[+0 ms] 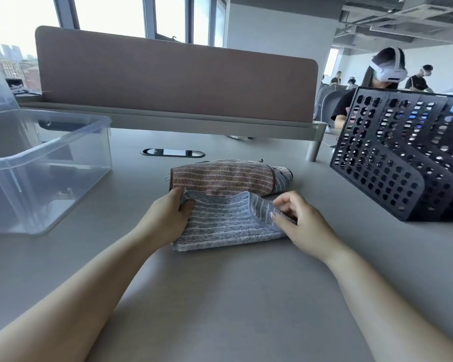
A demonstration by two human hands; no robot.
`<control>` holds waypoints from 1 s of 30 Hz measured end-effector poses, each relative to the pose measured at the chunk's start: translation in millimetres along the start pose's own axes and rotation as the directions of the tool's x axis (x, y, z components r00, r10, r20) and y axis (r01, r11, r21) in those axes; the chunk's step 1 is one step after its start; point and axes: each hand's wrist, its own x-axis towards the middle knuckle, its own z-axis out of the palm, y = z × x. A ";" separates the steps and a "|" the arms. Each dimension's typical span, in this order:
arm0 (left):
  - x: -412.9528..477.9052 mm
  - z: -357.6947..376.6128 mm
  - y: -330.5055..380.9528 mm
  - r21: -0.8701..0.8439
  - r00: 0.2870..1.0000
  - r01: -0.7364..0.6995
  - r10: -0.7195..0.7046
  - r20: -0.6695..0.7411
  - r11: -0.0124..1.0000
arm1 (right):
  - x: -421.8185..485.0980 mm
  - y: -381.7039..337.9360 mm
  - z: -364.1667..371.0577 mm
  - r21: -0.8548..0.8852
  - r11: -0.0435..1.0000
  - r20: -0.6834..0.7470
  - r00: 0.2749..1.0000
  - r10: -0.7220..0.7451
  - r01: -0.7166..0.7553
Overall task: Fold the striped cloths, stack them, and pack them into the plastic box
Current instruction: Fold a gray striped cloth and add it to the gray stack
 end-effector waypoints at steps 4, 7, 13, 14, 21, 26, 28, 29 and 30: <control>7.8 -3.4 -12.1 0.063 0.997 0.071 -0.070 -0.020 0.995 | -2.8 -5.7 -1.4 -0.053 0.997 0.212 0.975 0.059 -0.049; 10.1 -5.7 -16.9 0.059 0.997 0.074 -0.074 -0.012 0.996 | 4.4 4.8 -0.7 -0.140 0.990 0.053 0.998 -0.028 0.036; 3.7 -7.1 -12.4 0.110 0.999 0.024 -0.027 0.025 0.994 | 9.8 13.2 -13.5 -0.008 0.999 -0.020 0.999 0.048 -0.048; 3.0 -7.7 -11.6 0.129 1.000 0.020 -0.022 0.018 0.991 | 8.3 11.6 -16.0 0.064 0.994 0.008 0.996 0.091 -0.092; -0.8 -7.8 -5.9 0.142 1.000 -0.025 0.028 -0.014 0.990 | 6.8 3.4 -15.4 0.429 0.872 0.129 0.972 0.197 -0.234; -1.6 -6.1 -6.8 0.119 1.000 -0.018 0.015 0.027 0.993 | 7.7 3.6 -19.6 0.371 0.886 0.082 0.960 0.267 -0.278; -0.9 -2.6 -6.9 0.108 0.998 -0.029 0.022 0.065 0.994 | 7.1 3.7 -20.4 0.234 0.921 0.020 0.949 0.316 -0.311; -1.0 -0.3 -6.0 0.113 0.997 -0.028 0.019 0.075 0.993 | 7.4 4.3 -19.9 0.172 0.935 -0.011 0.948 0.318 -0.311; -1.1 1.8 -4.5 0.124 0.997 -0.019 0.009 0.076 0.992 | 7.9 4.3 -19.0 0.120 0.942 -0.040 0.946 0.320 -0.314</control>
